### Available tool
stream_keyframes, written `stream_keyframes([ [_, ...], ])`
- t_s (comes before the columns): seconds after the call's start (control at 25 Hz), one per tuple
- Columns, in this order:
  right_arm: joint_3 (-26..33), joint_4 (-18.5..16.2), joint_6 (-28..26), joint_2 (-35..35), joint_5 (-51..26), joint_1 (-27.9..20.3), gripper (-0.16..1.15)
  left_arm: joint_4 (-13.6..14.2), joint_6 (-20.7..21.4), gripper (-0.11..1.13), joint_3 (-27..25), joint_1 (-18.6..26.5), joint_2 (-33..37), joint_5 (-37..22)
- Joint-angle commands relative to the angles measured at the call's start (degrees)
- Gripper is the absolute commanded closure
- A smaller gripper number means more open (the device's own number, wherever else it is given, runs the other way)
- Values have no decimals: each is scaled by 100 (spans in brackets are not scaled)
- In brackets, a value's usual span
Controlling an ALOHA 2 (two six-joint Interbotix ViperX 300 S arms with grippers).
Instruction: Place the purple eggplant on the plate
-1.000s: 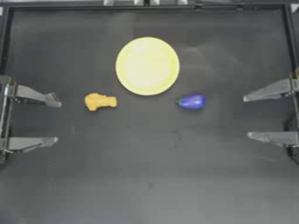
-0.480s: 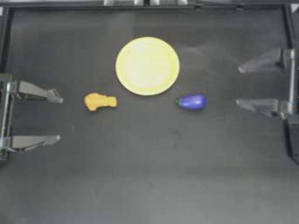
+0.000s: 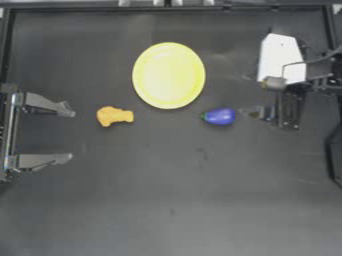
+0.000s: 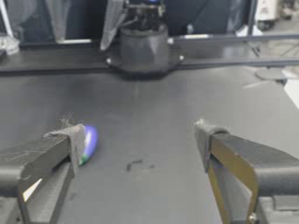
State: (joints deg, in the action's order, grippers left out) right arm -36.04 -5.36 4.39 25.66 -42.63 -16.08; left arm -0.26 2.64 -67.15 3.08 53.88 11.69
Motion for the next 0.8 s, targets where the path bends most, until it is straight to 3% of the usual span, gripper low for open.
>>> stream_keyframes([
  [0.04, 272, 18, 97, -360, -79, -35, -2, -44, -9, -1, 149, 26, -132, -62],
  [0.8, 264, 44, 158, -1907, 431, -202, -2, -97, 0, -1, 141, 132, -255, -132],
])
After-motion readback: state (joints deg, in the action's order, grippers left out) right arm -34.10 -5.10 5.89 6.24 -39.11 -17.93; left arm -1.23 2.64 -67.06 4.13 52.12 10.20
